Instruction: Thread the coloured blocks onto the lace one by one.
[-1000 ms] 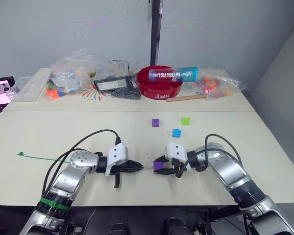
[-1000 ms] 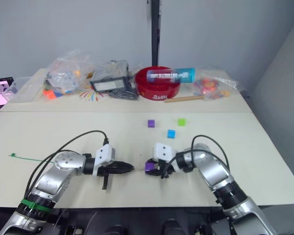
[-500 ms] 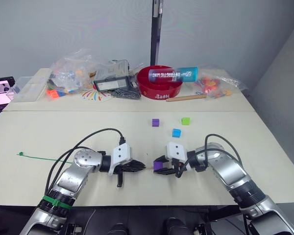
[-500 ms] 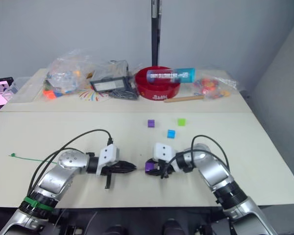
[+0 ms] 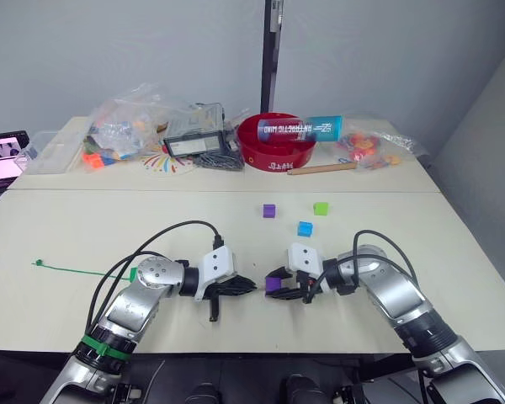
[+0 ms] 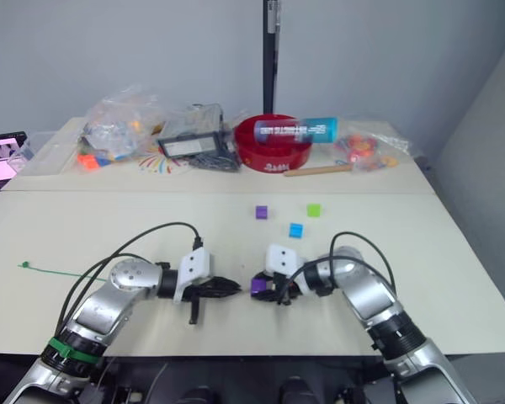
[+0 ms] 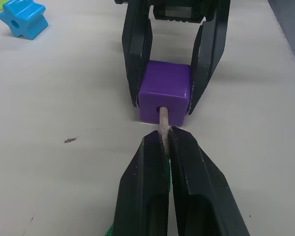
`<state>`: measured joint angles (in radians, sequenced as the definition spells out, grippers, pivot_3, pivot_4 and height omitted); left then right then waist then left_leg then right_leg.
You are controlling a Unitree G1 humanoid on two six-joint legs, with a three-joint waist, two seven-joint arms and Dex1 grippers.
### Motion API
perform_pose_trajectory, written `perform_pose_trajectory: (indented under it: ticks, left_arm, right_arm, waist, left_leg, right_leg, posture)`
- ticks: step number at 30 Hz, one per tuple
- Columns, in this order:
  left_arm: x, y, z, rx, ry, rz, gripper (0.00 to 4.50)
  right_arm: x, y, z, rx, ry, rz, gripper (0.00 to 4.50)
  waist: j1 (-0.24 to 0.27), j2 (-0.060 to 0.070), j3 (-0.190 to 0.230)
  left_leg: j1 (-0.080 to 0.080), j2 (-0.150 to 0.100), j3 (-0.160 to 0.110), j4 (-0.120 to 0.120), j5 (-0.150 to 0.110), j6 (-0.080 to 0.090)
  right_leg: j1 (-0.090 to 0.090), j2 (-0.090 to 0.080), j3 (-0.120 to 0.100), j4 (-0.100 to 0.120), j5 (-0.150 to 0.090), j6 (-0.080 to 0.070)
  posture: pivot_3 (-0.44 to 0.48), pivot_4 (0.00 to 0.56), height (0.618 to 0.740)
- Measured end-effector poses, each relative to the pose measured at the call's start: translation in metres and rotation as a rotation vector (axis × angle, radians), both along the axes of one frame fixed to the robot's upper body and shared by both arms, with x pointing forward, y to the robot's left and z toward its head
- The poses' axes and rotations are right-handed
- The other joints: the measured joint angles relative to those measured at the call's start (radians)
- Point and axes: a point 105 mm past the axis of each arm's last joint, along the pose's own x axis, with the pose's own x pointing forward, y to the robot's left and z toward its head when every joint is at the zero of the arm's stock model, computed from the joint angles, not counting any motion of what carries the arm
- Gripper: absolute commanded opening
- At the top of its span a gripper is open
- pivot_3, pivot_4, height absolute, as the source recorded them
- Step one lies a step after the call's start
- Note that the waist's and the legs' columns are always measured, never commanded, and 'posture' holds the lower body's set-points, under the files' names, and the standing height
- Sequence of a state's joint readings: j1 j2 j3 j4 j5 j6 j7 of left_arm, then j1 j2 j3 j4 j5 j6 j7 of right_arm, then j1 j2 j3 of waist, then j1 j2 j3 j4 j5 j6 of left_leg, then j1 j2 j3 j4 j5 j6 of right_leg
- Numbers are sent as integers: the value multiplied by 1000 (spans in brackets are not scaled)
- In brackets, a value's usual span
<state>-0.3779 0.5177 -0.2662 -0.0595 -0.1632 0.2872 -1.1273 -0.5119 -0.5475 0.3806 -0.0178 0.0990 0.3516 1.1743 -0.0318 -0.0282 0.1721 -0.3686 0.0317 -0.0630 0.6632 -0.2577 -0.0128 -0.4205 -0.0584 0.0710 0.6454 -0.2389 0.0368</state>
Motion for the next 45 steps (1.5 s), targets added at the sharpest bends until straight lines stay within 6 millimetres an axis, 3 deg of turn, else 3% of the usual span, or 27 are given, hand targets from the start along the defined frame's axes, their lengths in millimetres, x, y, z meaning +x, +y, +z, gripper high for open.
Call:
perform_pose_trajectory:
  ticks: [44, 45]
  left_arm:
    - [6, -8, -14, 53, -29, -119, 0]
    - [7, -8, -14, 52, -30, -116, 345]
  right_arm:
    - [-7, 0, 5, -43, 55, -74, 1198]
    - [-7, 1, 5, -43, 54, -75, 1198]
  waist:
    - [14, 0, -6]
    - [14, 0, -6]
  left_leg:
    - [0, 0, 0, 1, -2, 4]
    - [0, 0, 0, 1, -2, 4]
  right_leg:
    - [1, 0, 0, -1, 0, 0]
    - [1, 0, 0, -2, 0, 0]
  posture:
    - [0, 150, 731]
    - [0, 150, 731]
